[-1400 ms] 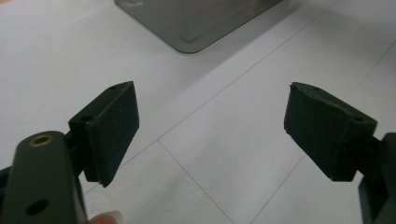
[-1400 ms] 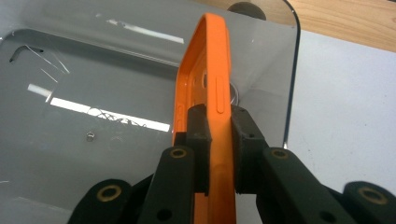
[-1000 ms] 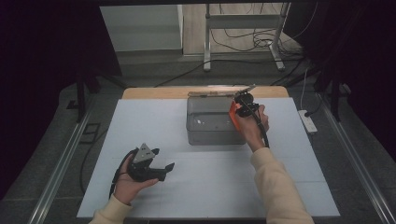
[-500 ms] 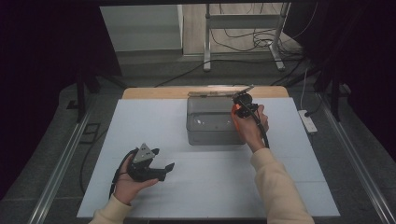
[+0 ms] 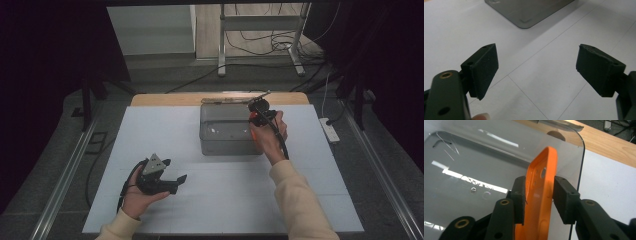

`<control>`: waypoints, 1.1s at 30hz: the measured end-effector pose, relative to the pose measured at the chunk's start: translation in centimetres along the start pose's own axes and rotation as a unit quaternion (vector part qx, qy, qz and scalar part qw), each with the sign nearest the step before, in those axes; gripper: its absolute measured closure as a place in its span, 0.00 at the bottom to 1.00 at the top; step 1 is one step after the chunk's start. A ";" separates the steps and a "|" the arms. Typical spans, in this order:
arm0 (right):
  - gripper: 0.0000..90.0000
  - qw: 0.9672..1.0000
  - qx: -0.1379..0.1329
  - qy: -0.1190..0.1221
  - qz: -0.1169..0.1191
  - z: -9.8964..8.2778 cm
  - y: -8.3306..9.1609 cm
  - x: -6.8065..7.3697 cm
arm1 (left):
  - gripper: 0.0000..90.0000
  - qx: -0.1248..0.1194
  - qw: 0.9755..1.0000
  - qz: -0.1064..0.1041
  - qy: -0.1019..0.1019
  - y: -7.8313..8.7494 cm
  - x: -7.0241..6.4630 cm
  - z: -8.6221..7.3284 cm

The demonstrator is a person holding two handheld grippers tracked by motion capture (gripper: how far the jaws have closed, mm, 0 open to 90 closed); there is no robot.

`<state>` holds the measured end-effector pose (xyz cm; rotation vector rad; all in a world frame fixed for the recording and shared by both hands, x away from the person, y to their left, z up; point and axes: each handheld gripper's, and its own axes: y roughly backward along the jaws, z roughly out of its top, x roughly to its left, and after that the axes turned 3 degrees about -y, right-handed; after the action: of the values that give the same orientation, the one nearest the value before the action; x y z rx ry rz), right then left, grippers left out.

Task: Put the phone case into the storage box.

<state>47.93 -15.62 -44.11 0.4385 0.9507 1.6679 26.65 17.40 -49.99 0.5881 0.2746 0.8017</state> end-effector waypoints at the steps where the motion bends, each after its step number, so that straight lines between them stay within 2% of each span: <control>1: 0.65 1.000 -0.005 0.001 0.000 0.0 0.1 0.0 | 0.20 0.000 1.000 0.000 0.000 0.0 0.0 0.0; 8: 0.61 1.000 -0.025 0.004 0.019 0.1 1.0 0.1 | 0.20 -0.001 1.000 0.000 0.000 0.0 0.0 0.0; 21: 0.57 0.998 -0.042 0.003 0.048 0.0 2.2 -0.3 | 0.20 -0.002 1.000 0.000 0.000 0.0 0.0 0.0; 29: 0.54 0.995 -0.055 0.002 0.083 -0.5 3.2 -1.2 | 0.20 0.001 1.000 0.001 0.005 0.0 0.2 0.0; 33: 0.52 0.992 -0.071 0.007 0.103 -0.9 3.8 -1.8 | 0.20 0.001 1.000 0.002 0.008 -0.1 0.1 0.0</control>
<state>45.43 -17.82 -41.36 0.4411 0.8122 1.9149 26.73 17.44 -50.06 0.5858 0.2883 0.8104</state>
